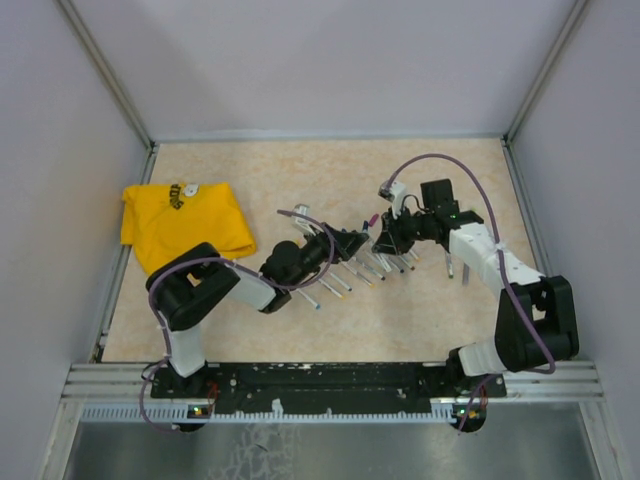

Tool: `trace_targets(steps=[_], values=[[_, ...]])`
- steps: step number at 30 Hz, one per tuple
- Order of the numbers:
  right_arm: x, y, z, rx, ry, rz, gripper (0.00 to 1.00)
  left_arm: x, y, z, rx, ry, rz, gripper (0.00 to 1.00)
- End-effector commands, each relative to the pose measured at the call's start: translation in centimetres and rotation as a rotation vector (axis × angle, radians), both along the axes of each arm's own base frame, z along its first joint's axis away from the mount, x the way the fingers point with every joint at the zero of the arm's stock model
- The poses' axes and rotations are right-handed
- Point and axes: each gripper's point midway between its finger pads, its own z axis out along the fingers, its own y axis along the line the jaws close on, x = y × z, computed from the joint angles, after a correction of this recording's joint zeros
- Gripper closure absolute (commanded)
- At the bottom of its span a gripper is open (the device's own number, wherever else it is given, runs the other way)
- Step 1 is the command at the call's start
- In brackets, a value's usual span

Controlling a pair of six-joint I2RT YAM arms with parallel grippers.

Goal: Open the pen caps
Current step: Open the pen cap from the pen.

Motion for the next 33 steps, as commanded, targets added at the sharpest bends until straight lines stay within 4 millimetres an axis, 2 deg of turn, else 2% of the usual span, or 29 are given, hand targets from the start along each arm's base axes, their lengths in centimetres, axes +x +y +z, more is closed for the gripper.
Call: trace_targets(steps=[1, 7, 11, 14, 17, 19, 21, 24, 26, 29, 33], values=[[0.1, 1.0, 2.3, 0.044, -0.089, 0.039, 1.0, 0.7, -1.2, -0.4, 0.011, 0.021, 0.012, 0.27], [-0.1, 1.2, 2.2, 0.04, -0.09, 0.049, 1.0, 0.9, -2.2, -0.7, 0.034, 0.024, -0.006, 0.36], [-0.2, 1.3, 2.1, 0.033, -0.092, 0.055, 1.0, 0.9, -2.7, -0.9, 0.037, 0.026, -0.024, 0.48], [-0.2, 1.4, 2.1, 0.03, -0.095, 0.058, 1.0, 0.6, -3.0, -0.8, 0.035, 0.025, -0.039, 0.67], [-0.3, 1.5, 2.0, 0.025, -0.097, 0.062, 1.0, 0.4, -2.9, -0.3, 0.027, 0.019, -0.045, 0.91], [-0.3, 1.5, 2.0, 0.025, -0.097, 0.065, 1.0, 0.3, -2.8, 0.1, 0.019, 0.009, -0.047, 0.99], [-0.4, 1.6, 2.1, 0.027, -0.099, 0.069, 1.0, 0.0, -2.4, 0.6, 0.003, -0.003, -0.046, 1.0], [-0.5, 1.6, 2.1, 0.03, -0.1, 0.068, 0.74, -0.5, -1.8, 1.6, -0.03, -0.021, -0.044, 1.0], [-0.5, 1.6, 2.1, 0.033, -0.101, 0.066, 0.64, -0.8, -1.3, 2.3, -0.056, -0.033, -0.04, 1.0], [-0.6, 1.7, 1.9, 0.037, -0.09, 0.066, 0.59, -1.2, -0.8, 3.5, -0.097, -0.048, -0.041, 1.0], [-1.0, 2.3, 1.4, 0.038, -0.078, 0.088, 0.58, -1.6, -0.5, 4.5, -0.132, -0.061, -0.047, 1.0]])
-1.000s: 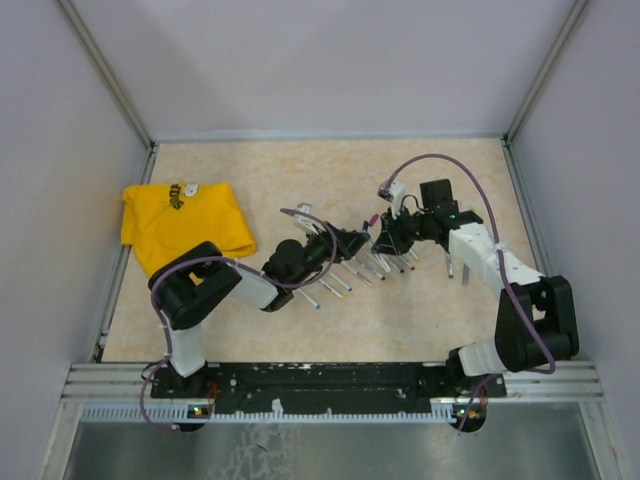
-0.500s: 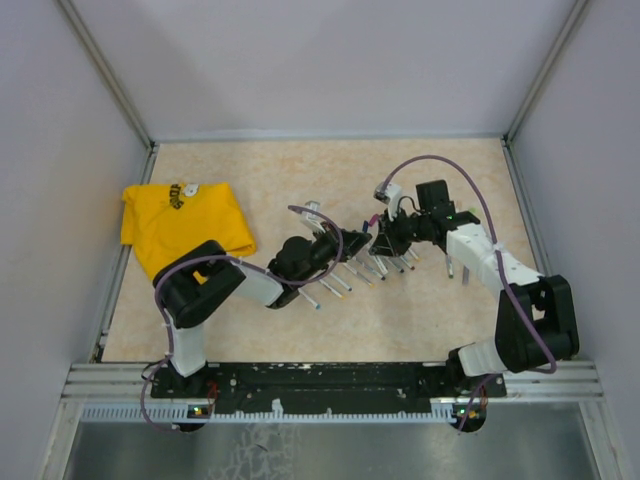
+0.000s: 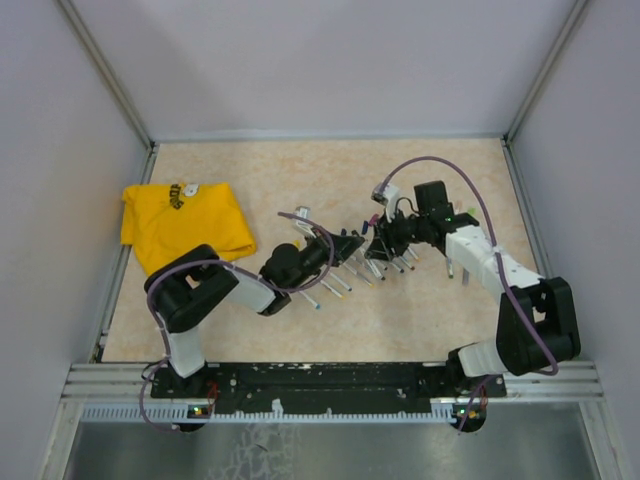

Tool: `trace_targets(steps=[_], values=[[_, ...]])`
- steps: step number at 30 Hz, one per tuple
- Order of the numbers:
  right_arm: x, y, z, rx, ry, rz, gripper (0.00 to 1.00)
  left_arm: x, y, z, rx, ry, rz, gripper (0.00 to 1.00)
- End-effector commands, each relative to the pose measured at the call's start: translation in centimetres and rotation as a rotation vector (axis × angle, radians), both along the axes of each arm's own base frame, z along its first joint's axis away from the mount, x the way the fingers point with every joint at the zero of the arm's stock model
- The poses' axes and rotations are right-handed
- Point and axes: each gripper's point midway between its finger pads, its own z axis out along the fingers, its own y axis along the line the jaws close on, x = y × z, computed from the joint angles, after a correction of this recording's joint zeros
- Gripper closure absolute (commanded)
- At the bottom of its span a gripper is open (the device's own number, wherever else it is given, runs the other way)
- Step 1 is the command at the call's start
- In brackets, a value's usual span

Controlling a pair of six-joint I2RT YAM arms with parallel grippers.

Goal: Open the pen caps
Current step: Open the pen cap from the pen.

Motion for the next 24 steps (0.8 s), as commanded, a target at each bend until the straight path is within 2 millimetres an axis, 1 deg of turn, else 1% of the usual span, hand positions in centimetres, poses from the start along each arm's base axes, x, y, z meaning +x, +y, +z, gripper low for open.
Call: trace_targets(steps=[1, 3, 6, 7, 10, 13, 16, 21, 24], values=[[-0.2, 1.3, 1.1, 0.031, -0.058, 0.048, 0.59, -0.7, 0.4, 4.5, -0.126, -0.075, -0.011, 1.0], [-0.5, 1.8, 1.0, 0.029, -0.056, 0.067, 0.59, -0.8, 0.5, 4.8, -0.137, -0.079, -0.011, 1.0], [-1.0, 2.4, 0.8, 0.026, -0.055, 0.093, 0.67, -0.8, 0.7, 5.0, -0.146, -0.082, -0.005, 1.0], [-1.2, 2.6, 0.7, 0.024, -0.053, 0.1, 0.73, -0.9, 0.9, 5.1, -0.15, -0.085, -0.002, 1.0], [-1.3, 2.7, 0.4, 0.02, -0.04, 0.111, 1.0, -0.8, 1.7, 5.7, -0.156, -0.107, 0.03, 1.0], [-1.8, 2.9, 0.8, 0.029, -0.041, 0.134, 1.0, 0.0, 3.2, 6.6, -0.144, -0.14, 0.103, 1.0], [-2.7, 3.4, 1.1, 0.042, -0.046, 0.178, 1.0, 1.5, 5.9, 7.5, -0.137, -0.157, 0.206, 1.0], [-4.1, 4.4, 1.1, 0.045, -0.056, 0.259, 1.0, 4.6, 10.8, 10.4, -0.164, -0.191, 0.37, 1.0], [-4.4, 4.6, 1.2, 0.045, -0.063, 0.278, 1.0, 5.3, 13.1, 12.5, -0.193, -0.228, 0.427, 1.0]])
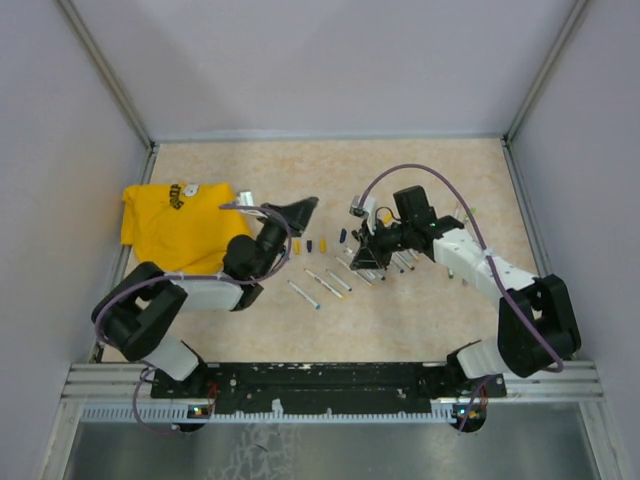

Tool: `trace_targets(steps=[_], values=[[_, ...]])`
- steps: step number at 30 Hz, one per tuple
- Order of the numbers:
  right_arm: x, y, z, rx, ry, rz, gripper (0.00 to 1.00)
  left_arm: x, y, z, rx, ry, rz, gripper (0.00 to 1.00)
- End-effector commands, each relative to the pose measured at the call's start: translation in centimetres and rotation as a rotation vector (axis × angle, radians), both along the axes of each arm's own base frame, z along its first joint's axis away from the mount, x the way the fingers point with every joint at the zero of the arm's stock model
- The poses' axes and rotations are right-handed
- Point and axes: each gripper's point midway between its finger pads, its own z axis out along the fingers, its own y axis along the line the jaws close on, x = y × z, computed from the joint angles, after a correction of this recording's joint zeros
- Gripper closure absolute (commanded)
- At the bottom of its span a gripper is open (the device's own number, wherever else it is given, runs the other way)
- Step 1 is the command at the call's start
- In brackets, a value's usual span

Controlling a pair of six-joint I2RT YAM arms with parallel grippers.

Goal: Open the pen caps
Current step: Open the pen cap from the pen, then place the pen at the center of the board.

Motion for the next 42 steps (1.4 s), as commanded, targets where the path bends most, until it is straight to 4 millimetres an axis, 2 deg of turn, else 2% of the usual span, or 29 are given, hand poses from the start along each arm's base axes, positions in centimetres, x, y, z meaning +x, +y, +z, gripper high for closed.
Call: trace_targets(steps=[1, 4, 7, 9, 11, 13, 16, 20, 21, 28, 42], values=[[-1.1, 0.4, 0.5, 0.008, -0.022, 0.064, 1.0, 1.9, 4.8, 4.9, -0.084, -0.097, 0.172, 1.0], [-0.4, 0.0, 0.6, -0.016, -0.055, 0.032, 1.0, 1.3, 5.8, 5.8, -0.065, -0.13, 0.18, 1.0], [2.2, -1.7, 0.3, -0.111, -0.141, -0.086, 1.0, -0.4, 6.0, 5.7, -0.008, -0.165, 0.132, 1.0], [4.5, -3.9, 0.1, -0.182, -0.191, -0.204, 1.0, -1.7, 6.0, 4.7, 0.054, -0.17, 0.085, 1.0], [6.9, -6.9, -0.1, -0.25, -0.211, -0.338, 1.0, -3.0, 6.2, 3.1, 0.12, -0.161, 0.045, 1.0], [8.5, -9.8, -0.5, -0.301, -0.202, -0.438, 1.0, -4.3, 6.6, 1.5, 0.177, -0.145, 0.015, 1.0], [9.9, -12.8, -1.1, -0.349, -0.192, -0.538, 1.0, -6.2, 7.5, -0.6, 0.227, -0.121, -0.019, 1.0], [11.1, -15.3, -1.5, -0.415, -0.211, -0.632, 1.0, -8.0, 8.1, -2.7, 0.264, -0.103, -0.062, 1.0], [11.4, -15.8, -1.8, -0.43, -0.208, -0.648, 1.0, -8.4, 8.2, -3.2, 0.272, -0.093, -0.069, 1.0], [12.1, -17.6, -3.6, -0.494, -0.162, -0.7, 1.0, -9.9, 8.4, -4.0, 0.264, -0.098, -0.115, 1.0], [12.7, -19.1, -6.1, -0.527, -0.078, -0.738, 1.0, -10.4, 7.7, -4.8, 0.241, -0.081, -0.163, 1.0]])
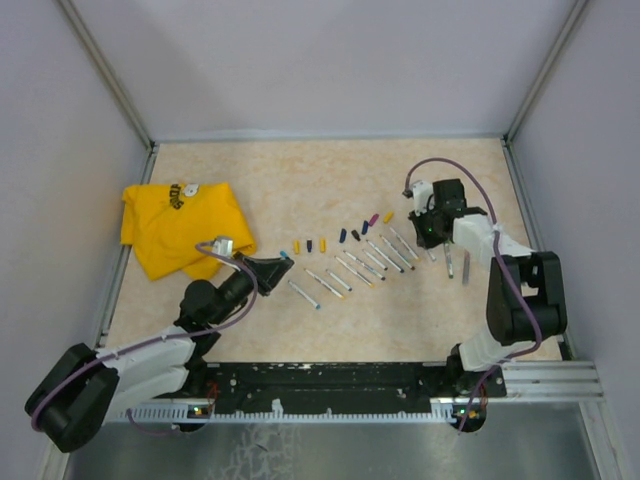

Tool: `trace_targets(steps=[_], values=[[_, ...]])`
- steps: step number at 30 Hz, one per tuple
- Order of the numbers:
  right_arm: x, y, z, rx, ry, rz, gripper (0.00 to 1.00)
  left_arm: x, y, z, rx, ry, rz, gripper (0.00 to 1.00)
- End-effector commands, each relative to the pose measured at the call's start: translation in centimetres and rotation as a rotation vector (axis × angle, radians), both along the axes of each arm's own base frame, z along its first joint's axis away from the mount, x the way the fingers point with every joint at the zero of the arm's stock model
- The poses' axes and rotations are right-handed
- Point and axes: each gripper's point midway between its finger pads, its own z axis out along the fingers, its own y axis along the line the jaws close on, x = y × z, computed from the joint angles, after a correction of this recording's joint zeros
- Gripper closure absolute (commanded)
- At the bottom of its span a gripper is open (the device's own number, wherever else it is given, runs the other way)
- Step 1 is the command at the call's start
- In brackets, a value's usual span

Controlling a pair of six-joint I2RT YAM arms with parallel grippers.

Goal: Open the pen caps
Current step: Place the pen at the center of the board.

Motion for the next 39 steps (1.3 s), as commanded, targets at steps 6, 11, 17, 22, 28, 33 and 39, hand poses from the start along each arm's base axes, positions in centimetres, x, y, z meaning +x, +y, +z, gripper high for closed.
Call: trace_targets(steps=[6, 11, 17, 22, 28, 33, 39], values=[[2.6, -0.3, 0.5, 0.007, -0.034, -0.036, 1.0, -0.8, -0.7, 0.4, -0.037, -0.01, -0.063, 1.0], [3.0, -0.5, -0.1, -0.003, -0.021, -0.051, 1.0, -0.9, -0.8, 0.2, -0.037, -0.003, -0.068, 1.0], [3.3, -0.6, -1.7, -0.012, 0.022, -0.059, 0.99, -0.9, -0.8, 0.0, -0.035, 0.002, -0.073, 1.0], [3.6, -0.3, -2.0, -0.001, 0.036, -0.055, 0.95, -0.9, -0.9, -0.1, -0.033, 0.008, -0.074, 1.0], [3.6, -0.2, -2.5, 0.002, 0.057, -0.052, 0.87, -0.9, -1.1, -0.3, -0.033, 0.014, -0.085, 1.0], [3.4, -0.1, -2.5, 0.006, 0.06, -0.049, 0.82, -0.9, -1.3, -0.4, -0.039, 0.018, -0.096, 1.0], [3.3, 0.0, -2.4, 0.016, 0.058, -0.047, 0.77, -1.0, -1.5, -0.4, -0.04, 0.021, -0.109, 1.0]])
